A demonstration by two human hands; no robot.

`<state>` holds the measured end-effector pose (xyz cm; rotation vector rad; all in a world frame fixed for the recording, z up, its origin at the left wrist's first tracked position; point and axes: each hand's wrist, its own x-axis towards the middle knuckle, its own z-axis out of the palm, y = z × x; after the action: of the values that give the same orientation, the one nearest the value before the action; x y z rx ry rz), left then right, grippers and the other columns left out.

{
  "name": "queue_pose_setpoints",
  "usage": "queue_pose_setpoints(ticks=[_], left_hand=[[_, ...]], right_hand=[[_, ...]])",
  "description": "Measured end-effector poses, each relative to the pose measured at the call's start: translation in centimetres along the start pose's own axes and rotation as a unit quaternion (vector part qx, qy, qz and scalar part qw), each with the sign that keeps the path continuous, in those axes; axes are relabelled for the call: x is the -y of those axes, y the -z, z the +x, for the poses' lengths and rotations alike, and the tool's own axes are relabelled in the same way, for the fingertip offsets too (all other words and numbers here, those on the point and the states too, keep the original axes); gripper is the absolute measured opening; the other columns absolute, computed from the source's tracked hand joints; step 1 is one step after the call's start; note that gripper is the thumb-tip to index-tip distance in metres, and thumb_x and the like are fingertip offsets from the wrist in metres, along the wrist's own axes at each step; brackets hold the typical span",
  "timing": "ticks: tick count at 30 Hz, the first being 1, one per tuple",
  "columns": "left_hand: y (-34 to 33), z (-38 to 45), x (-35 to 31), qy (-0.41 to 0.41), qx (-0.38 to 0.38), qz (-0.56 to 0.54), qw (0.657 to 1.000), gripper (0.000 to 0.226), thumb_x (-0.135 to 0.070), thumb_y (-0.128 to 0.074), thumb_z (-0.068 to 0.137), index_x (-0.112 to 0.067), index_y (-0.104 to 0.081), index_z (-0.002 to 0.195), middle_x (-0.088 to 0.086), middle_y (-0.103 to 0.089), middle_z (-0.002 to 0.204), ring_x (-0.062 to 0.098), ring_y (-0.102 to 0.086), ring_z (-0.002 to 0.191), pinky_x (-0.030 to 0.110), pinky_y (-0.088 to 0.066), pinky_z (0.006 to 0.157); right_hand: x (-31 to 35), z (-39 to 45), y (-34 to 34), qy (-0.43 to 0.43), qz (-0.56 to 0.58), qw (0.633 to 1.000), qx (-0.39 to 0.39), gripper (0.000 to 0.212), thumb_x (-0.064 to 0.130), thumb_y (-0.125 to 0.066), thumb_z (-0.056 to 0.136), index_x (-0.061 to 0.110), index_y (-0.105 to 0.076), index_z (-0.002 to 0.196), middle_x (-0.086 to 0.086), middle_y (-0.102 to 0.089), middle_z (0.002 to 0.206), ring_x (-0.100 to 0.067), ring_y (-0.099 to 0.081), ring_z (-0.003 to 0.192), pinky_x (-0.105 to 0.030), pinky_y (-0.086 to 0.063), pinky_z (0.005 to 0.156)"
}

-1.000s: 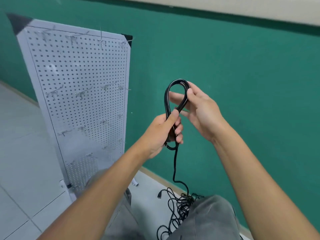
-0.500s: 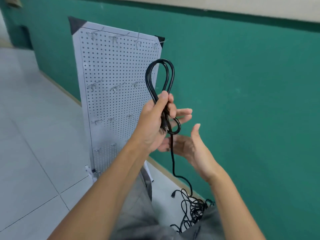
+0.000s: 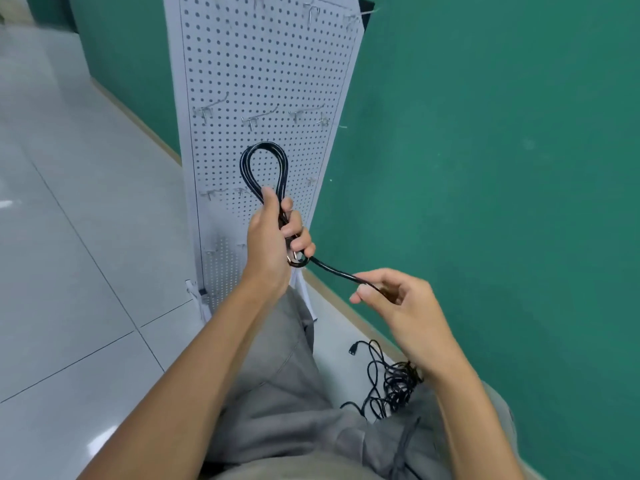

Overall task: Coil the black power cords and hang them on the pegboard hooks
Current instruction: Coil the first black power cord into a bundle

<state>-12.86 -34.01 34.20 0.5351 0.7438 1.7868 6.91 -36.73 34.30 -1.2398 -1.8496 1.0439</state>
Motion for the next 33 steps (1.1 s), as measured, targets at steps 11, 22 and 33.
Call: queue_pose_setpoints(ticks=[11, 22, 33], left_hand=[[-1.3, -1.8, 3.2, 0.091, 0.13, 0.199, 0.967, 0.069, -0.083, -0.021, 0.074, -0.019, -0.044, 0.087, -0.008, -0.031, 0.056, 0.01, -0.03, 0.045, 0.022, -0.035, 0.045], [-2.6, -4.4, 4.3, 0.157, 0.313, 0.208, 0.913, 0.055, -0.065, -0.054, 0.088, -0.012, -0.044, 0.097, -0.004, -0.039, 0.068, 0.012, -0.037, 0.051, 0.025, -0.043, 0.051], [-1.4, -2.7, 3.2, 0.164, 0.262, 0.065, 0.949, 0.03, -0.039, -0.05, 0.099, -0.01, -0.045, 0.098, 0.001, -0.043, 0.068, 0.01, -0.034, 0.048, 0.023, -0.039, 0.047]], right_hand=[[3.7, -0.8, 1.0, 0.093, -0.138, 0.985, 0.051, 0.044, 0.004, -0.057, 0.101, 0.048, -0.06, 0.108, 0.017, -0.074, 0.088, -0.016, -0.056, 0.066, -0.026, -0.05, 0.068], [2.1, -0.3, 1.2, 0.048, -0.142, 0.964, -0.219, 0.064, 0.033, -0.084, 0.07, 0.042, -0.036, 0.112, 0.019, -0.039, 0.115, -0.01, -0.053, 0.074, -0.025, -0.046, 0.066], [-2.0, -0.3, 2.6, 0.007, 0.189, 0.979, -0.074, 0.041, 0.02, -0.068, 0.094, 0.019, -0.047, 0.129, -0.007, -0.071, 0.092, -0.018, -0.064, 0.08, -0.024, -0.053, 0.082]])
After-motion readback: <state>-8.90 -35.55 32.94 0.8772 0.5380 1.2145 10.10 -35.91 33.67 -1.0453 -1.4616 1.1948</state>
